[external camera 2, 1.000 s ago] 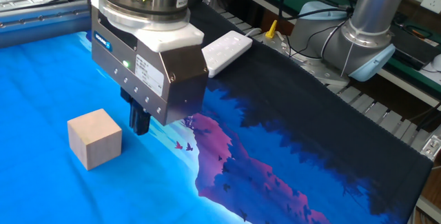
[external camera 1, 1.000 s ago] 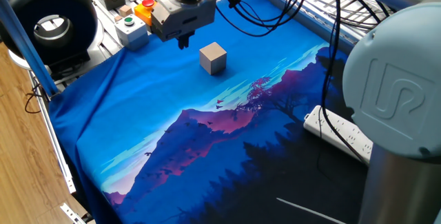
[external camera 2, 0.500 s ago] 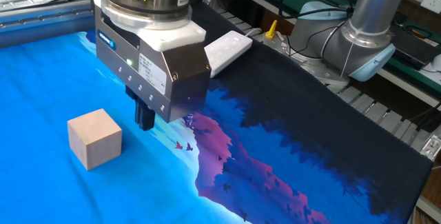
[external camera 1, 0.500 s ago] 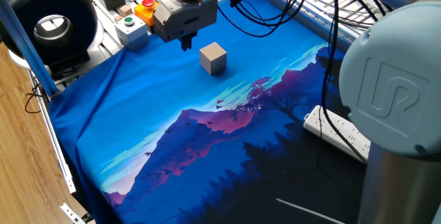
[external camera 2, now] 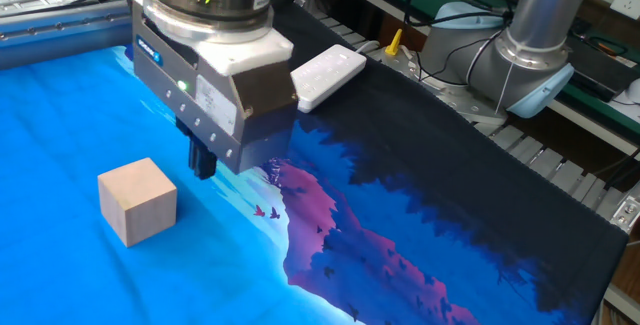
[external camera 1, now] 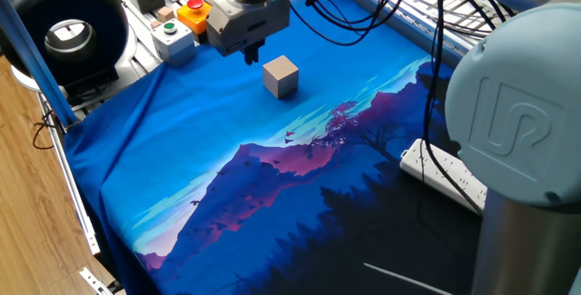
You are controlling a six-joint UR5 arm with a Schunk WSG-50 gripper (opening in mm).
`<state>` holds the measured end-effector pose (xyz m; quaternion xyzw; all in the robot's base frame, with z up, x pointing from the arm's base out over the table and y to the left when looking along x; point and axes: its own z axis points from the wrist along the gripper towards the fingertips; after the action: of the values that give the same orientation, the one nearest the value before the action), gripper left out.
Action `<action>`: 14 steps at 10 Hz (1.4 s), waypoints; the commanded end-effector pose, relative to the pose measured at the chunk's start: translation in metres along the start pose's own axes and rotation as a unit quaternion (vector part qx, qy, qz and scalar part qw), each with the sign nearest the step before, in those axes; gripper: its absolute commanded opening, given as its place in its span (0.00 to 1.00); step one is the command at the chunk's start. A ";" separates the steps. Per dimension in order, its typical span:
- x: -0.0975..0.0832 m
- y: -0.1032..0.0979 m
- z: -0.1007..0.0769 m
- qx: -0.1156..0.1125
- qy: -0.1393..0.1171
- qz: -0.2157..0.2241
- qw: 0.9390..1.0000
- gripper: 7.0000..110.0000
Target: Approach and touch the side of the small block
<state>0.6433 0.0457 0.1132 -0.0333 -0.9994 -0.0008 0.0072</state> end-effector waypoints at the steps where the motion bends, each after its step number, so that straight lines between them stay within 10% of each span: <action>1: -0.027 0.002 0.021 -0.011 0.002 0.006 1.000 0.00; 7: -0.053 0.002 0.055 -0.018 -0.005 0.002 1.000 0.00; 14: -0.022 -0.005 0.080 -0.021 -0.006 0.008 1.000 0.00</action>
<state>0.6700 0.0395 0.0390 -0.0380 -0.9992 -0.0129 0.0029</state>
